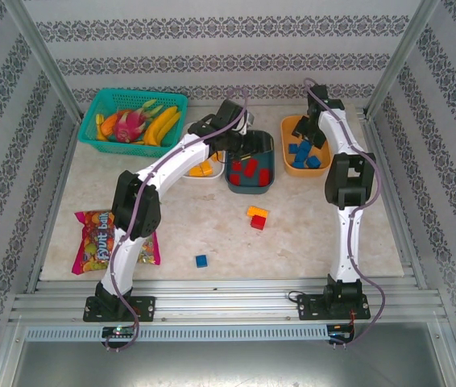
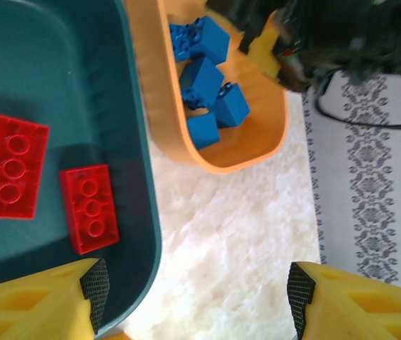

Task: Sort the legos into containers by color

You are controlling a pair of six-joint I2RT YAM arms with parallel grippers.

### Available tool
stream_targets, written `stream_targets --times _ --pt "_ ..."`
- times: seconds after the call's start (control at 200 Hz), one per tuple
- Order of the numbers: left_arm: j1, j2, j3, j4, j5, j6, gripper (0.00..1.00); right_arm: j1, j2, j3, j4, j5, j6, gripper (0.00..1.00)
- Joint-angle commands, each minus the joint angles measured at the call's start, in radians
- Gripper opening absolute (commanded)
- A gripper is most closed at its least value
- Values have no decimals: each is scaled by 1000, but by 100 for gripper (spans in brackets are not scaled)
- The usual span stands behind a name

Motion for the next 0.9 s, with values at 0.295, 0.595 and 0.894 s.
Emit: stream_targets --times 0.295,0.595,0.894 --pt "-147 -217 -262 -214 -121 266 70 121 -639 -560 237 -56 -26 63" --pt "-249 -276 -490 -194 -188 196 76 218 -1234 -1199 205 -101 62 67" --pt "-342 -171 -455 -209 -353 139 77 265 -1666 -1500 243 -370 202 74"
